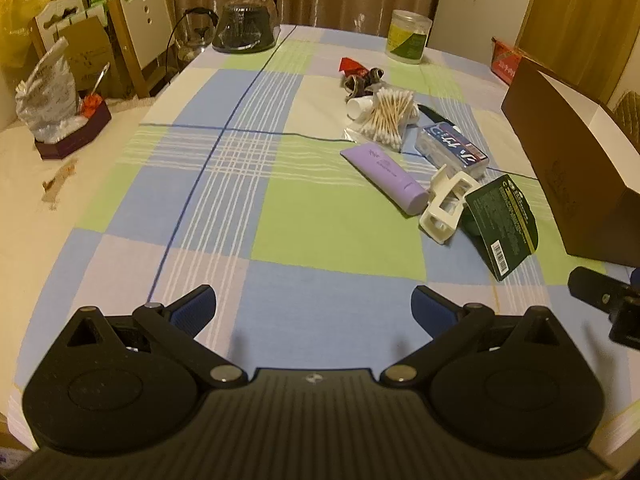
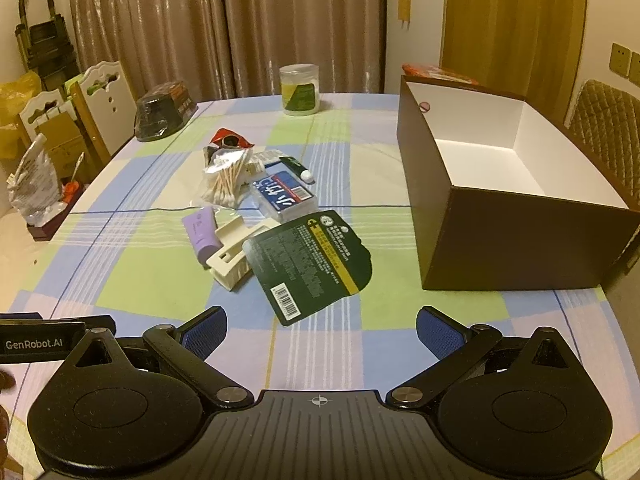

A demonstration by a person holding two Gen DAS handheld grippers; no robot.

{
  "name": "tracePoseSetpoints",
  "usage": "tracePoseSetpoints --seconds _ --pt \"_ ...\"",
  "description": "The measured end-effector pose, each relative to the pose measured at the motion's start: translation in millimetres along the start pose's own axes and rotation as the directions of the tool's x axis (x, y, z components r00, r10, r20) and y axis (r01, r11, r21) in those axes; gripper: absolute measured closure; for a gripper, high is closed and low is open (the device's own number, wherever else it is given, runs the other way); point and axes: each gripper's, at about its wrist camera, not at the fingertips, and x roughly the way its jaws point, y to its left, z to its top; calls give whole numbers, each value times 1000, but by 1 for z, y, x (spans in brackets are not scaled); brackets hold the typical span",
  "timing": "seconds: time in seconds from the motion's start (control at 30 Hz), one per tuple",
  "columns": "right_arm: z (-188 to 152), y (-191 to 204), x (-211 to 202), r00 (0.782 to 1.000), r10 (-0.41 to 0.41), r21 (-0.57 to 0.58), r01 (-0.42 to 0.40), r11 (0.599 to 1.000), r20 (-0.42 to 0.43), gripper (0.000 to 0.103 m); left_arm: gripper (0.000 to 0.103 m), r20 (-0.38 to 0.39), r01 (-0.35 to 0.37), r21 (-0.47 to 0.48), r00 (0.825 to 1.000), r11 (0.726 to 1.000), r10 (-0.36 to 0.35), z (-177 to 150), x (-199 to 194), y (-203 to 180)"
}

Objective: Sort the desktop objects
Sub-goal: 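Move both tools toward the cluster of items on the tablecloth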

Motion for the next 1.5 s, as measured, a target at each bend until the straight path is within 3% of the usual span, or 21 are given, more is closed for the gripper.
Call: tracePoseSetpoints --seconds 0.2,0.27,0.43,0.63,0.9,1.5 --pt "0 -1 1 1000 -5 -4 5 1000 1 0 1 20 0 -12 1000 1000 0 -10 -7 -4" --pt "0 -2 1 1000 -7 -5 7 1000 1 0 1 -22 24 -44 999 999 -25 -2 -1 4" --pt "-1 0 0 1000 -12 -10 12 1000 4 0 1 -2 62 -78 998 995 -63 -1 -4 13" --pt "-2 12 -3 1000 -10 -32 10 999 12 0 1 -12 106 -51 994 993 -107 -6 -1 8" --pt "-4 12 -1 1000 -10 -34 10 999 5 0 1 30 67 21 997 998 -68 -7 -4 3" --pt "-4 40 0 999 -46 -39 46 998 -8 0 1 7 117 78 993 990 -117 4 1 24"
